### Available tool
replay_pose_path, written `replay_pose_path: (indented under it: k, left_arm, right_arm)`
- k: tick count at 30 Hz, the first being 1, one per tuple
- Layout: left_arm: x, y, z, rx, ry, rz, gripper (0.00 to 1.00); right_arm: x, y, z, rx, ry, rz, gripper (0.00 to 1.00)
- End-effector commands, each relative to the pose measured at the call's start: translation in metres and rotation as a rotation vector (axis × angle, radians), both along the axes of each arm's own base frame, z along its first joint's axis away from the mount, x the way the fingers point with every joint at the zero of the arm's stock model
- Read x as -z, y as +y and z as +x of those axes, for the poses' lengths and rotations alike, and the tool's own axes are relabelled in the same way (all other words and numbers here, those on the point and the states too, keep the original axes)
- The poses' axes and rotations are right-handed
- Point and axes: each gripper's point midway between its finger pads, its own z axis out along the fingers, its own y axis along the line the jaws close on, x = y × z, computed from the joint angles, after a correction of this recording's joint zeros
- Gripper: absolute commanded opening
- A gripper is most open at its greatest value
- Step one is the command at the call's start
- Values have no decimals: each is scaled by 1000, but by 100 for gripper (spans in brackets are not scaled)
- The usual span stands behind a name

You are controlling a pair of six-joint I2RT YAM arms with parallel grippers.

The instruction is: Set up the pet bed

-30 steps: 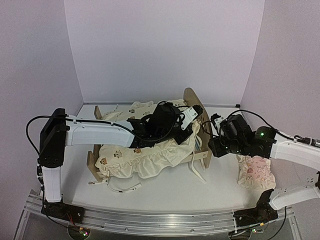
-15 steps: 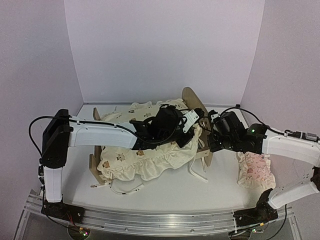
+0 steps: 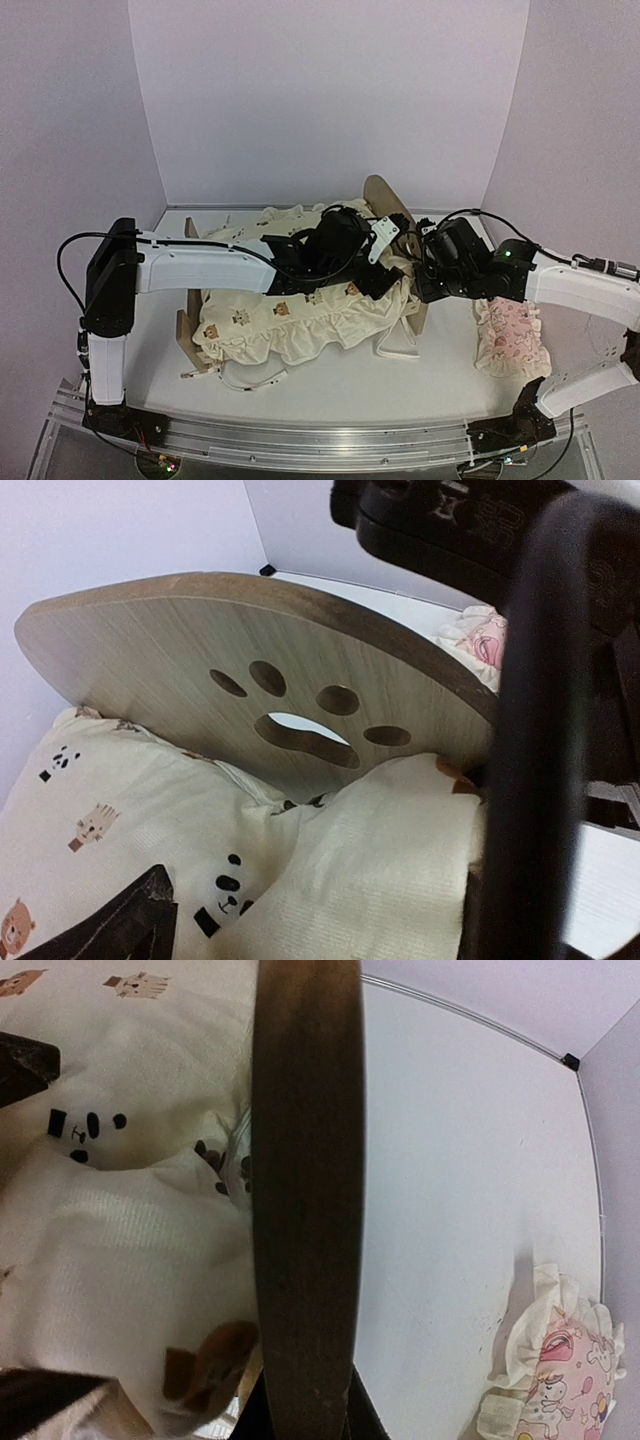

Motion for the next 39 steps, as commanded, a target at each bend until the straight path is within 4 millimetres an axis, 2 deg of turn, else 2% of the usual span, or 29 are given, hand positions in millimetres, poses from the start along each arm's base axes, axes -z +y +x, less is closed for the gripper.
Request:
replay_pose_path:
  k: [1, 4, 7, 11, 14, 20, 22, 26, 32, 39]
  left_arm:
    - [-80, 15, -17, -32, -28, -101, 96]
    - [-90, 22, -34, -52, -42, -83, 98]
    - [-89, 24, -60, -39, -42, -54, 95]
    - [-73, 19, -108, 18, 4, -45, 88]
    - [-52, 17, -129, 23, 47, -46, 85]
    - [-3, 18, -145, 45, 136, -89, 70]
    - [10, 14, -154, 80, 149, -118, 68]
    - [28, 17, -155, 36, 127, -179, 70]
    - [37, 30, -150, -9, 133, -300, 70]
    - [67, 22, -145, -43, 143, -365, 78]
  right_arm:
    - [-55, 14, 13, 23, -118, 74, 0]
    - [-58, 17, 13, 40, -113, 76, 0]
    - [-59, 21, 12, 54, -106, 81, 0]
    - [-65, 30, 10, 65, -119, 78, 0]
    - [-74, 39, 9, 61, -141, 68, 0]
    - [-91, 48, 9, 73, -168, 59, 0]
    - [-92, 48, 11, 77, -172, 49, 0]
    - [-88, 50, 12, 76, -167, 34, 0]
    - [-86, 48, 9, 71, -158, 44, 0]
    - [-87, 48, 7, 80, -148, 70, 0]
